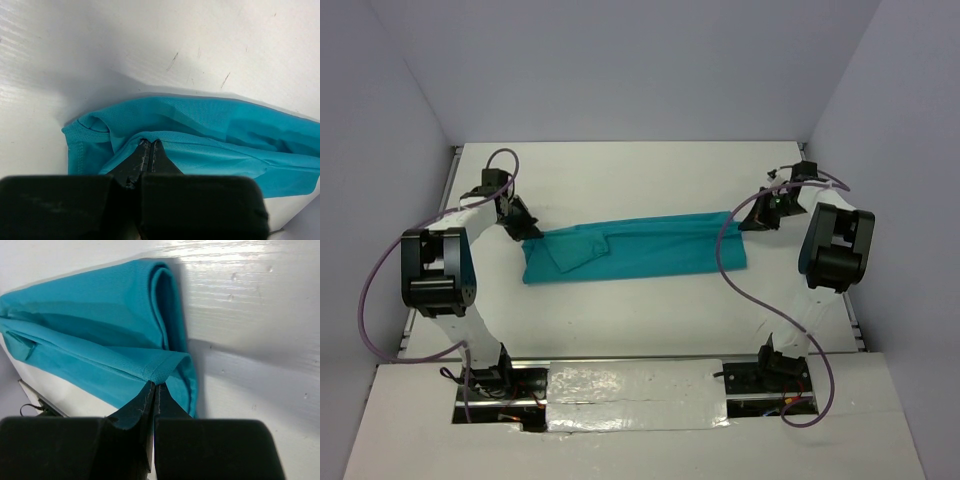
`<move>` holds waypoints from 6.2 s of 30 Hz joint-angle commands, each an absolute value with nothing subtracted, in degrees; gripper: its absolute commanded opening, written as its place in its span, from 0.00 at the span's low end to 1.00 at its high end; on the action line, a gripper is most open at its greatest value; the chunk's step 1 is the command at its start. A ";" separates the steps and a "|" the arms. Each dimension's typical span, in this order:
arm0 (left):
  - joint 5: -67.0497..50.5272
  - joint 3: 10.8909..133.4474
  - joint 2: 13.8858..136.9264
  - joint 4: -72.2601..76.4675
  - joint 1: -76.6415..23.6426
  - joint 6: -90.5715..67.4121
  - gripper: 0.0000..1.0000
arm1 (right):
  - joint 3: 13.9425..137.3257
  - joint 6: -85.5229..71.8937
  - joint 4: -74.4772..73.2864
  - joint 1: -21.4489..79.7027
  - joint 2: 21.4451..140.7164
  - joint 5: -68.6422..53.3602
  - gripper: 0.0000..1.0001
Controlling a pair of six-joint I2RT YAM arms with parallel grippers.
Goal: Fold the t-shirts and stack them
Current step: Fold the other side of the tshirt into a rectangle, then grab the bottom of the folded rectangular tshirt with left arm
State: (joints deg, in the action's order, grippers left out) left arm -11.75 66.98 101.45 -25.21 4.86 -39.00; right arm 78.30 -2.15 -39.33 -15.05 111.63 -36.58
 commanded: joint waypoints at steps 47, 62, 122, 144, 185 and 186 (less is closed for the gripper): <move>-15.11 72.95 97.65 -22.85 5.54 -40.25 0.50 | 83.85 3.60 -31.46 -13.09 108.73 -44.73 0.48; -15.12 73.31 88.87 -26.97 5.63 -38.67 0.05 | 80.51 23.36 -43.23 -11.69 101.08 -55.89 0.52; -22.93 69.00 109.86 -26.46 11.34 -18.37 0.59 | 74.88 32.87 -49.66 -7.56 98.35 -59.33 0.58; -26.63 66.80 104.68 -26.45 14.58 -20.66 0.66 | 74.27 33.49 -49.83 -7.73 97.47 -59.24 0.58; -26.54 68.91 111.01 -27.69 9.40 -18.46 0.72 | 76.38 33.22 -50.98 -8.70 99.23 -60.73 0.58; -26.19 68.38 110.83 -27.25 9.40 -18.72 0.66 | 76.38 33.31 -51.15 -8.79 99.14 -60.65 0.58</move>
State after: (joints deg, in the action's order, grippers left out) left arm -30.94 70.91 110.45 -27.11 9.82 -19.75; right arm 74.59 32.49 -49.60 -8.32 100.16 -58.98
